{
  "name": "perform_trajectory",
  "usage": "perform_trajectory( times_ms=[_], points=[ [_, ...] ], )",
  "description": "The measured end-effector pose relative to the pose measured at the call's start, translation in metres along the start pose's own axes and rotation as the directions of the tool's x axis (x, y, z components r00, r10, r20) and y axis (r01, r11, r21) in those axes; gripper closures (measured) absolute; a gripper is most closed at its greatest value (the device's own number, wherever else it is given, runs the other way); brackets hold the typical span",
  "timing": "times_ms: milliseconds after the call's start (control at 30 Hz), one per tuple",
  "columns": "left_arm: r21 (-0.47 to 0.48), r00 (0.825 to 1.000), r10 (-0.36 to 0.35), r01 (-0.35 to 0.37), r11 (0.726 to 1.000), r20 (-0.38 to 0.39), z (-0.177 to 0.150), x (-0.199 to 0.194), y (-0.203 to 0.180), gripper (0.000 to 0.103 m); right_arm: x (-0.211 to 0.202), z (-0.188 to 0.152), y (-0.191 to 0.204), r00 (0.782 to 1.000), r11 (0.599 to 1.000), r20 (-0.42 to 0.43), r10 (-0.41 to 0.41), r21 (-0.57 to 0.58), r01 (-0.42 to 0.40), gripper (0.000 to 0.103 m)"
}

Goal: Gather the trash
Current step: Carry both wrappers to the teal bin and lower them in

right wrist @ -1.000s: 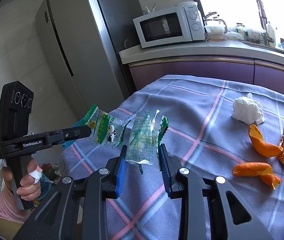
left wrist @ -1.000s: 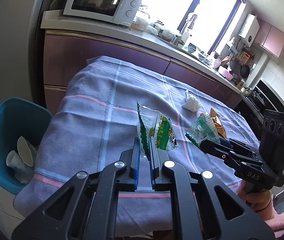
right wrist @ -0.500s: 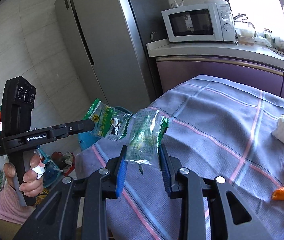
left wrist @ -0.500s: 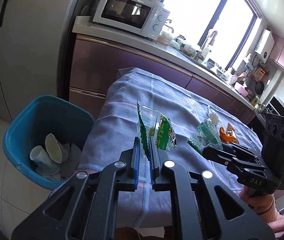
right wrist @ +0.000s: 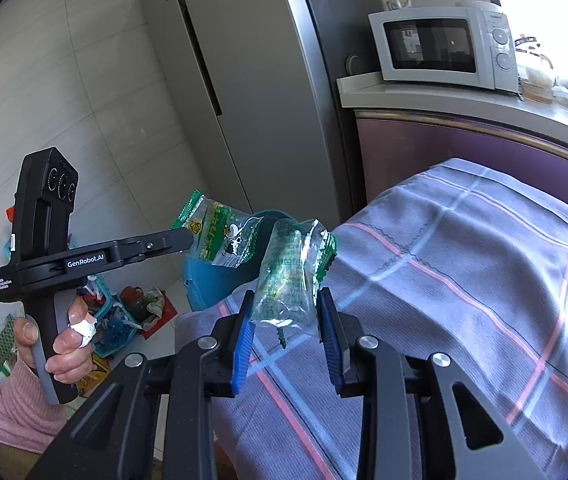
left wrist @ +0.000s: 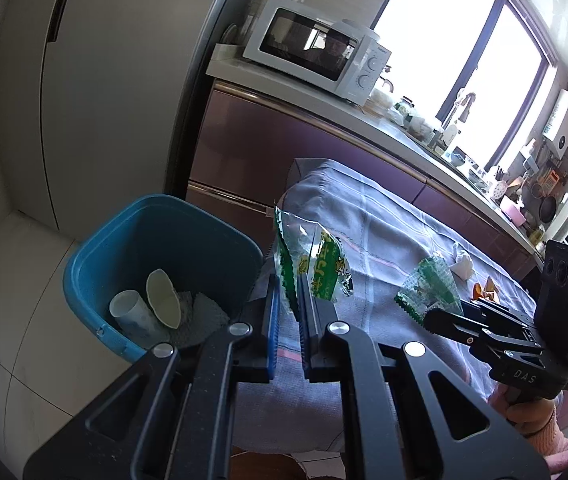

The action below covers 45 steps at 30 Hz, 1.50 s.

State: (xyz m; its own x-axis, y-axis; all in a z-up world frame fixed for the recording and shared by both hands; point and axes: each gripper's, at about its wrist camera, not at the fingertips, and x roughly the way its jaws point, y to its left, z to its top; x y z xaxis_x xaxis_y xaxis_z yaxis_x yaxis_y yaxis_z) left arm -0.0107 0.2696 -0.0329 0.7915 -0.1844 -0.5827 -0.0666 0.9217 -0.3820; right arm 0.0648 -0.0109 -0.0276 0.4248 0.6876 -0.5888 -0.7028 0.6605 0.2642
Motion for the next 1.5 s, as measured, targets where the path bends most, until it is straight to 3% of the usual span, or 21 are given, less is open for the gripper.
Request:
perform_trajectory(
  times_ms=[600,1500],
  points=[
    [-0.075,0.998,0.067,-0.067,0.995,-0.001,-0.003,-0.002,0.036,0.094,0.034,0.021,0.021,0.997,0.997,-0.047,0.065,-0.041,-0.067,0.073],
    [-0.139,0.991,0.125,-0.131,0.982,-0.048,-0.012,0.021,0.066,0.093,0.088,0.035,0.029,0.986,0.993,-0.142,0.083,-0.066,-0.093,0.073]
  ],
)
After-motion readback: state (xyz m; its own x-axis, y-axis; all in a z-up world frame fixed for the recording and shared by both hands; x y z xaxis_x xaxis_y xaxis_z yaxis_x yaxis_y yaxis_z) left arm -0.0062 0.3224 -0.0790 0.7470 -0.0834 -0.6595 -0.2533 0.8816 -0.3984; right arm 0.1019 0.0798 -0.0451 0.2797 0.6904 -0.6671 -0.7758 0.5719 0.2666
